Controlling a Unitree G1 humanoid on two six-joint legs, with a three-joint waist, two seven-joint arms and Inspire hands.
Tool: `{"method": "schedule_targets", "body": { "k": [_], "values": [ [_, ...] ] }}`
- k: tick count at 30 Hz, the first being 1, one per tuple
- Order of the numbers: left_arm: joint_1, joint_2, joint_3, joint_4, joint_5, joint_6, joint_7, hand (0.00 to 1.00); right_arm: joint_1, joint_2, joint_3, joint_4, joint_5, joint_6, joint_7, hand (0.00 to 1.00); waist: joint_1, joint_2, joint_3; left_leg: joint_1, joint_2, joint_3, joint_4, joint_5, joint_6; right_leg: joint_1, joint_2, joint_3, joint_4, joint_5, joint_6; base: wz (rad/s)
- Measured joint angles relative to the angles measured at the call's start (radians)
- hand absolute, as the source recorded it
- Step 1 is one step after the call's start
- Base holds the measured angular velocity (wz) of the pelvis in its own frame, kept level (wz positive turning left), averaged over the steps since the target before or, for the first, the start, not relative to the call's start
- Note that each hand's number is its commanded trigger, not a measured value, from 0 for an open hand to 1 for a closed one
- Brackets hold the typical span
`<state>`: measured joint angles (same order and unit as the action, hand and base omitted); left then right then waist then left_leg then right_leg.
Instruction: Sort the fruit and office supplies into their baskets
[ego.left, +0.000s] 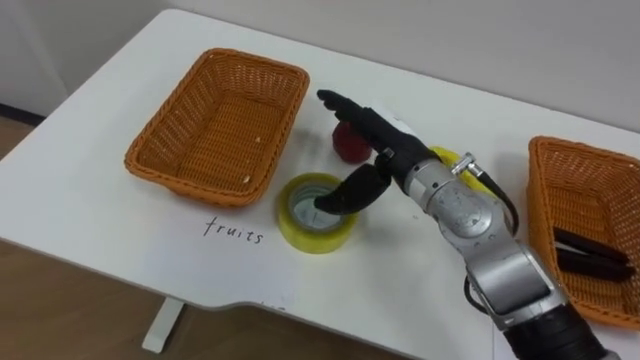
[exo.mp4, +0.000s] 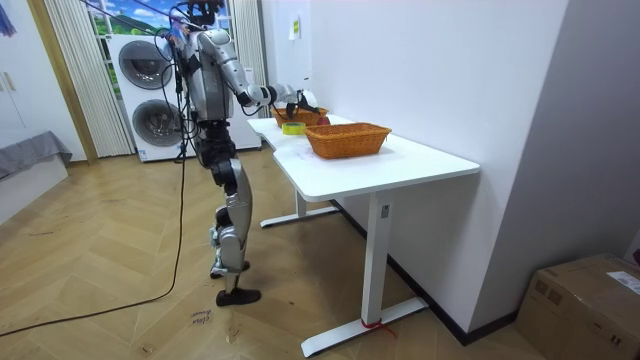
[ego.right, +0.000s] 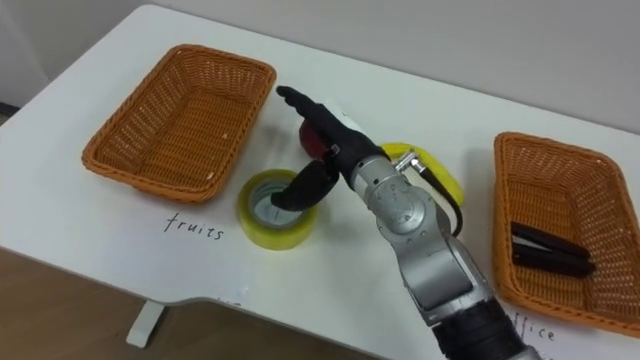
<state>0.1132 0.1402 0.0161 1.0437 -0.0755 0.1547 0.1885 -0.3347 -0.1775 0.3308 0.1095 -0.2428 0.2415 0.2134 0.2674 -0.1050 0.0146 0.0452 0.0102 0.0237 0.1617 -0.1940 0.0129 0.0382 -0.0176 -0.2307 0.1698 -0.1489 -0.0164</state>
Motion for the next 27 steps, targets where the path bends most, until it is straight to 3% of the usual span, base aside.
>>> {"method": "schedule_targets", "body": {
  "k": [13,22,27],
  "values": [
    [-0.001,0.001,0.0,-0.002,-0.001,-0.002,-0.003,0.0,-0.006,0.013,0.0,0.063,0.003,-0.026,-0.038,0.0,0.01,-0.005,-0.0003,0.001,-0.002,-0.006,0.002,0.0,0.0,0.006,-0.004,-0.018,0.0,0.0,0.0,0.02],
    [-0.003,0.008,0.0,-0.005,-0.001,-0.003,0.005,0.0,-0.006,0.023,0.001,0.111,-0.004,-0.065,-0.071,0.0,0.011,-0.024,-0.0011,-0.001,-0.003,-0.009,0.002,0.0,0.0,0.006,-0.004,-0.021,-0.001,0.0,0.0,0.0],
    [-0.003,0.008,0.0,-0.014,-0.002,-0.003,0.005,0.0,-0.006,0.023,0.003,0.112,-0.05,-0.065,-0.063,0.0,0.011,-0.027,-0.0009,-0.003,-0.004,-0.011,-0.001,0.0,0.0,0.007,-0.005,-0.025,0.0,0.0,0.0,0.01]
  ]
}}
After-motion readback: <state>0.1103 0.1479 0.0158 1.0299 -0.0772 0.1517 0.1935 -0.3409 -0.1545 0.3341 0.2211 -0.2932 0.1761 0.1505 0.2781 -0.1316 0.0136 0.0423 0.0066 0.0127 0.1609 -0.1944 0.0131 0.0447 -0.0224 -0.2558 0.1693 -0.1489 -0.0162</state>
